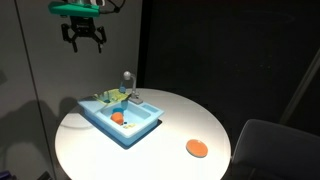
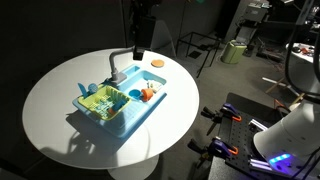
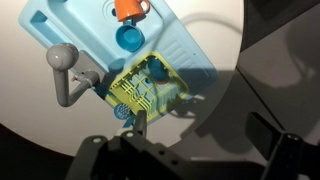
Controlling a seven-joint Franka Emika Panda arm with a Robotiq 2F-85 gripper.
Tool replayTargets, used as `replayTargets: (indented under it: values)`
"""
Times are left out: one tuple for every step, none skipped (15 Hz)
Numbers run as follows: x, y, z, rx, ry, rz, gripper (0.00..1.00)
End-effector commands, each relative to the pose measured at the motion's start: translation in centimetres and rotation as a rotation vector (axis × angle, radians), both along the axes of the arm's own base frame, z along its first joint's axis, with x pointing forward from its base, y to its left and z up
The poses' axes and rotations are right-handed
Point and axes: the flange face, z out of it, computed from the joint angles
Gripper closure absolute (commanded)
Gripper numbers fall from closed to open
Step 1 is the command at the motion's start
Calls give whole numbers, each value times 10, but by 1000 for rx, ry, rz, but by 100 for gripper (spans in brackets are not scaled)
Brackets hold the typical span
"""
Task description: Move the toy brush to the right slot on the toy sink
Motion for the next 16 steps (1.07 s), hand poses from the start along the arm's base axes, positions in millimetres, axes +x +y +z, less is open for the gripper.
replayTargets:
  values:
    - [17, 0, 9, 15, -21, 75, 0]
    - [22, 1, 9, 18, -20, 110, 0]
    - [27, 0, 9, 15, -23, 147, 0]
    - [31, 0, 9, 12, -26, 178, 0]
    - [37, -1, 8, 11, -27, 212, 0]
    - [42, -1, 6, 10, -26, 242, 0]
    - [48, -3, 3, 14, -22, 274, 0]
    - [53, -4, -1, 16, -17, 304, 0]
    - [58, -6, -3, 19, -14, 332, 0]
    - [63, -7, -8, 18, -10, 358, 0]
    - [68, -9, -11, 18, -8, 382, 0]
    - [73, -11, -15, 16, -4, 403, 0]
    - [78, -13, -19, 14, -2, 423, 0]
    - [82, -16, -23, 12, 1, 442, 0]
    - [87, -18, -27, 7, 2, 456, 0]
    - [94, -21, -32, 1, 5, 470, 0]
